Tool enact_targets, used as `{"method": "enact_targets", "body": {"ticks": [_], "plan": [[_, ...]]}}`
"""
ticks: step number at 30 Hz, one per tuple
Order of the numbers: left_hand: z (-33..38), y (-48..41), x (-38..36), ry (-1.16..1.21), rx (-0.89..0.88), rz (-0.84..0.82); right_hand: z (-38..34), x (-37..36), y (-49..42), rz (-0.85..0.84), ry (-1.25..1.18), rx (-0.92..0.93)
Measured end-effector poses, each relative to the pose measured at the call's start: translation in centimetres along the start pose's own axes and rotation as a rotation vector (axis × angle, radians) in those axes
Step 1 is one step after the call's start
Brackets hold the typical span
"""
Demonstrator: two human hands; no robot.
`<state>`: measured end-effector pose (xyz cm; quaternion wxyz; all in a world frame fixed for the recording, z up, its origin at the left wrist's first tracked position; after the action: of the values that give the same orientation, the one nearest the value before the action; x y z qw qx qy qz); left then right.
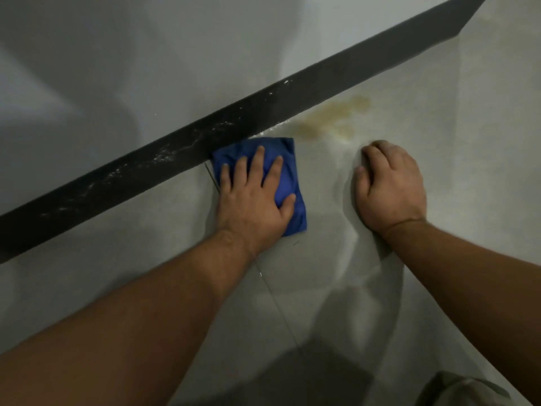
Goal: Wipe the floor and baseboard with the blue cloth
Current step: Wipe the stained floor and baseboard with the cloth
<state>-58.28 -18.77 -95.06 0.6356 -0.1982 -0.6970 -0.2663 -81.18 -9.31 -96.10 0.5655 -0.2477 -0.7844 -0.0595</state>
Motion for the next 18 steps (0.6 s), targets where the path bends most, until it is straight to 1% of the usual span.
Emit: {"method": "enact_targets", "body": {"ticks": [3, 6, 10, 14, 18], "plan": [[-0.4, -2.0, 0.3, 0.015, 0.004, -0.007, 0.2, -0.1, -0.1, 0.002, 0.012, 0.003], [0.7, -3.4, 0.2, 0.026, 0.061, -0.035, 0.4, -0.3, -0.2, 0.006, 0.011, 0.001], [0.9, -2.1, 0.2, 0.054, 0.062, -0.029, 0.5, -0.4, 0.0, 0.034, 0.021, 0.007], [-0.3, -1.1, 0.3, -0.031, 0.053, -0.039, 0.4, -0.2, 0.0, 0.027, 0.002, 0.014], [0.7, -4.5, 0.6, -0.028, 0.058, -0.014, 0.7, 0.3, -0.1, -0.013, 0.003, 0.053]]}}
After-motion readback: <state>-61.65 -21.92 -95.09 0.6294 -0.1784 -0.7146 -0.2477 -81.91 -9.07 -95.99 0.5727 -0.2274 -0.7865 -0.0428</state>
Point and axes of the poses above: each hand's wrist, its own y-axis away from the middle knuckle, its own x-axis out of the back of the hand, z = x × y, the point moved 2 cm from there along -y, towards the middle knuckle, and after that the axes turned 4 degrees about -y, right-handed, at the moved point
